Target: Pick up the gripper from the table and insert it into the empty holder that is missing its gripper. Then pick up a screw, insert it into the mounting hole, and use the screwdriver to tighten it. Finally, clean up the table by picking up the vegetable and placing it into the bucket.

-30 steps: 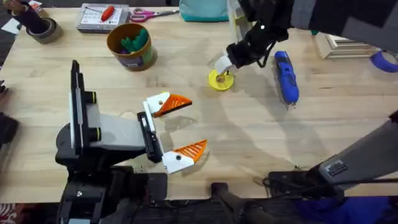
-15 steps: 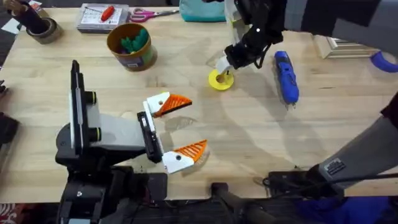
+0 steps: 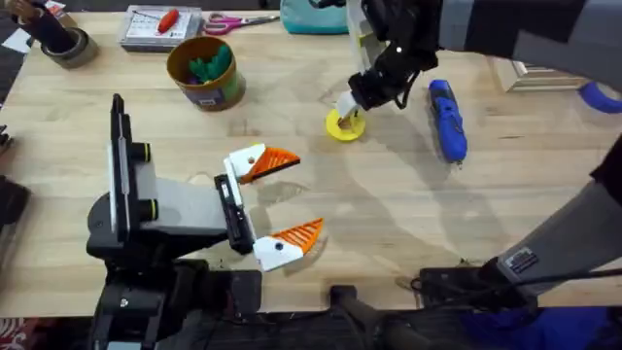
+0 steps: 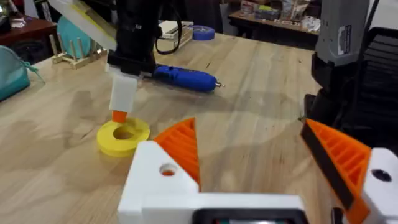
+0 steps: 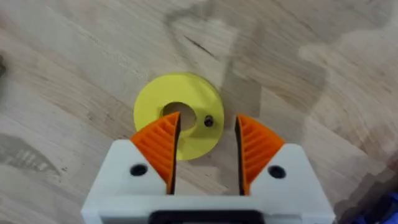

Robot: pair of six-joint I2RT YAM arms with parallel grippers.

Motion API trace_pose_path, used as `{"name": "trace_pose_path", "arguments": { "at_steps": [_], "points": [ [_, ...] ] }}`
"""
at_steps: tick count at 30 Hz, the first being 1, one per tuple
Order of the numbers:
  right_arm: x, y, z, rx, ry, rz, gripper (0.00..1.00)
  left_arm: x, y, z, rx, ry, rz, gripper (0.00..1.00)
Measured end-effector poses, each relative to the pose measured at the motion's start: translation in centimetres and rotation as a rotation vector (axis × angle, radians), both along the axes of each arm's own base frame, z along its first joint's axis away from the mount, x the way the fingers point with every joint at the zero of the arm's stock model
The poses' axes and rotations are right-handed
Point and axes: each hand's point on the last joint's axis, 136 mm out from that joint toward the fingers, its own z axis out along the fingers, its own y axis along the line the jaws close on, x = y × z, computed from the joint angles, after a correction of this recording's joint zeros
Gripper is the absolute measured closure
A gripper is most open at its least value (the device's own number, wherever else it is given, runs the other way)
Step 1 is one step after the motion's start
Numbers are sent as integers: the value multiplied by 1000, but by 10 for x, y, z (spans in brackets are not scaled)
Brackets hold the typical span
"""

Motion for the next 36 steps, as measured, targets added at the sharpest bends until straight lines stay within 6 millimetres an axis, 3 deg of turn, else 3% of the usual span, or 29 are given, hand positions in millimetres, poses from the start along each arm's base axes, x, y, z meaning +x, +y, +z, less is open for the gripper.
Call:
{"name": "trace_pose_path", "arguments": {
  "at_steps": [13, 26, 32, 36],
  "points": [
    [-1, 0, -8, -9, 20, 0, 570, 0, 0, 0, 0, 0, 0, 15],
    [0, 0, -8, -7, 17, 0, 786, 0, 0, 0, 0, 0, 0, 15],
    [1, 0, -8, -5, 11, 0, 816, 0, 0, 0, 0, 0, 0, 15],
    [2, 1, -7, -2, 5, 0, 888, 0, 0, 0, 0, 0, 0, 15]
  ]
}}
